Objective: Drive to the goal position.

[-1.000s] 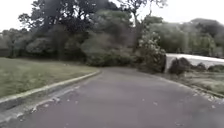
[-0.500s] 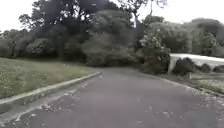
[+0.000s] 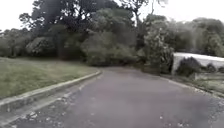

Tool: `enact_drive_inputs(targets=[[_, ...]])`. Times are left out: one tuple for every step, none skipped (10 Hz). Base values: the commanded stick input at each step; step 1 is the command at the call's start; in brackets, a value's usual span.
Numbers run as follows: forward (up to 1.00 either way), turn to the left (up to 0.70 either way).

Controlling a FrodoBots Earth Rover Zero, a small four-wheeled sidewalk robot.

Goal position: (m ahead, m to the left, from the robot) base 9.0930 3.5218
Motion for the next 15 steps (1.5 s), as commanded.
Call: enact_drive_inputs(targets=[[0.7,0.0],[0.7,0.0],[0.7,-0.06],[0.7,-0.12],[0.7,-0.14],[0.7,-0.14],[0.7,-0.14],[0.7,-0.14],[0.7,-0.14],[0.7,-0.14],[0.7,-0.14],[0.7,0.0],[0.7,0.0],[0.7,0.0],[0.7,0.0]])
